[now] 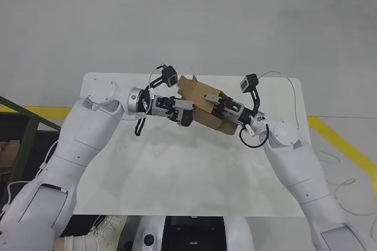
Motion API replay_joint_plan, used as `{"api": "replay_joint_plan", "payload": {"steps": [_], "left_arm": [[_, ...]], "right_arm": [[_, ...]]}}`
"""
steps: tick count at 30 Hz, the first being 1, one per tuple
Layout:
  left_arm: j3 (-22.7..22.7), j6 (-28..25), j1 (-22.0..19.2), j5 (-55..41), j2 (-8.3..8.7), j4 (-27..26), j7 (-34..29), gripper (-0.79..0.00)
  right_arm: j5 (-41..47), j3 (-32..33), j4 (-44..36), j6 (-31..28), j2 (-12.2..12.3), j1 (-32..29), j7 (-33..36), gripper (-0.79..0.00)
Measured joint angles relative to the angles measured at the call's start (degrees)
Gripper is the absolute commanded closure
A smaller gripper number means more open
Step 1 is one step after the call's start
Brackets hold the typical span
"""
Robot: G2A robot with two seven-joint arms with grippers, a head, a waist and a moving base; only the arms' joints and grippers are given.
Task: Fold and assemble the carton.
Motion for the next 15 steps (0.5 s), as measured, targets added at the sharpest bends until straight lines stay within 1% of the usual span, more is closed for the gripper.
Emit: {"api": "replay_joint_plan", "payload": {"steps": [15], "left_arm": [[0.63, -0.59, -0.88, 0.33, -0.46, 1.64, 0.60, -0.785]], "right_arm": [[-0.84, -1.50, -0.28, 0.32, -0.60, 0.35, 0.75, 0.000]]}}
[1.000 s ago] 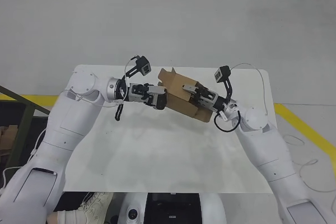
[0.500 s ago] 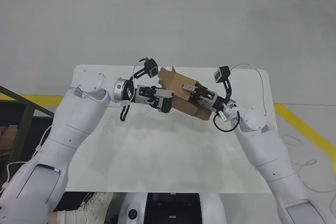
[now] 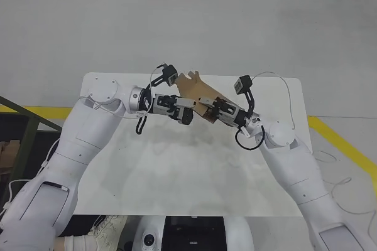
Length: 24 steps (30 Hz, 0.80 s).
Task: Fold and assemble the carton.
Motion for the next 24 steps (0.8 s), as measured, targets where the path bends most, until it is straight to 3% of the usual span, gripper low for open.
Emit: {"api": "replay_joint_plan", "payload": {"steps": [12, 24], "left_arm": [[-0.86, -0.23, 0.56, 0.02, 0.18, -0.16, -0.65, -0.785], [-8.80, -0.13, 3.26, -2.77, 2.21, 3.67, -1.41, -0.785]], "right_arm": [[-0.02, 0.77, 0.70, -0.35, -0.14, 0.09, -0.29, 0.000], [-1.98, 4.32, 1.29, -1.35, 1.01, 0.00, 6.18, 0.000]]}}
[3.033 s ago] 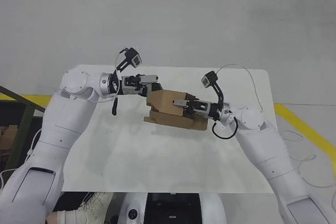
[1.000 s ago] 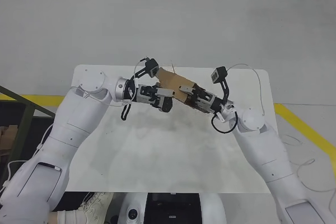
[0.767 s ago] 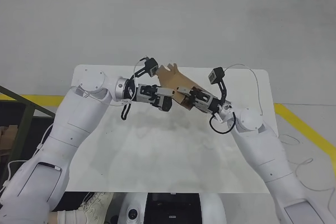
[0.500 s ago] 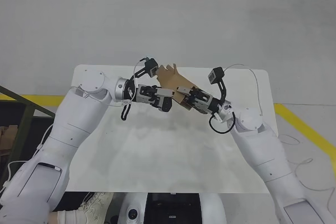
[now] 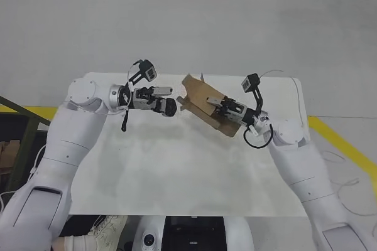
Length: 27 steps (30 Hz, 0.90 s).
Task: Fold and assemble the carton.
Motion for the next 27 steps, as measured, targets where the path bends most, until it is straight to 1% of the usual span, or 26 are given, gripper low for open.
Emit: {"api": "replay_joint_plan", "payload": {"steps": [2, 6, 12, 13, 16, 19, 21, 27], "left_arm": [[-1.12, -0.78, 0.50, 0.26, 0.30, 0.08, 0.38, -0.785], [-2.58, -4.26, 1.50, 1.03, 0.70, 0.38, 0.25, -0.785], [-3.49, -15.36, 2.75, 5.96, 0.93, 0.69, 3.38, -0.785], [-3.72, -18.30, 3.21, 7.12, 0.95, 0.49, 4.66, -0.785], [-4.00, -24.26, 4.51, 10.13, 1.01, -0.40, 7.98, -0.785], [-4.46, -27.84, 5.40, 13.53, 1.15, -1.17, 11.75, -0.785], [-4.62, -29.01, 5.66, 15.22, 1.19, -1.38, 13.54, -0.785], [-4.62, -28.99, 5.67, 15.26, 1.18, -1.39, 13.55, -0.785]], "right_arm": [[-0.16, 0.80, -0.30, -0.54, 0.38, -0.27, 2.85, 0.000], [-0.13, 2.60, -0.84, -0.72, 1.18, -0.68, 8.41, 0.000], [2.92, 4.73, -1.28, 2.14, 2.08, -0.28, 16.40, 0.000], [3.39, 4.97, -0.99, 2.95, 2.19, 0.04, 17.31, 0.000], [3.95, 5.14, -0.42, 4.48, 2.34, 1.02, 18.49, 0.000], [4.64, 5.11, -0.11, 4.81, 2.38, 1.76, 18.90, 0.000], [4.68, 5.08, 0.00, 4.89, 2.41, 2.11, 18.78, 0.000], [4.93, 5.17, 0.12, 4.87, 2.41, 2.26, 18.33, 0.000]]}}
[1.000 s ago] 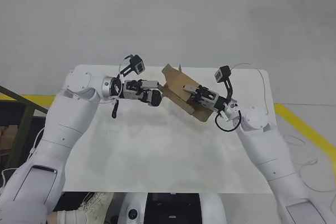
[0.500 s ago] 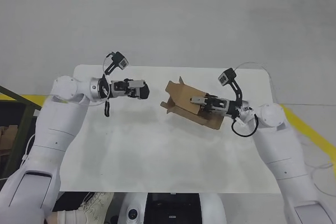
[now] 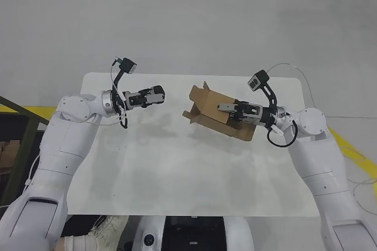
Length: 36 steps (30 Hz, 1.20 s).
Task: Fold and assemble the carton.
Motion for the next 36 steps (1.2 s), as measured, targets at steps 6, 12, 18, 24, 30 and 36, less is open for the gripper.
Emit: {"api": "replay_joint_plan", "payload": {"steps": [6, 12, 18, 24, 30, 36], "left_arm": [[0.00, 0.00, 0.00, 0.00, 0.00, 0.00, 0.01, -0.785], [-0.08, -0.22, 0.31, 1.45, 0.00, -0.47, 1.52, -0.785], [2.17, -6.75, 0.32, 5.09, -0.17, -0.27, 5.75, -0.785], [7.05, -17.34, -1.77, 10.55, 0.96, 2.58, 16.50, -0.785], [9.03, -21.98, -3.94, 21.03, 2.44, 1.08, 21.65, -0.785], [7.11, -21.93, -1.62, 31.80, 3.18, -4.61, 30.77, -0.785]], "right_arm": [[-0.01, 0.00, -0.01, 0.00, 0.00, 0.00, 0.01, 0.000], [-0.01, 0.00, -0.01, 0.00, 0.00, 0.00, 0.01, 0.000], [-0.01, 0.00, -0.01, 0.00, 0.00, 0.00, 0.01, 0.000], [-0.01, 0.00, -0.01, 0.00, 0.00, 0.00, 0.01, 0.000], [-0.01, 0.00, -0.01, 0.00, 0.00, 0.00, 0.01, 0.000], [-0.01, 0.00, -0.01, 0.00, 0.00, 0.00, 0.01, 0.000]]}}
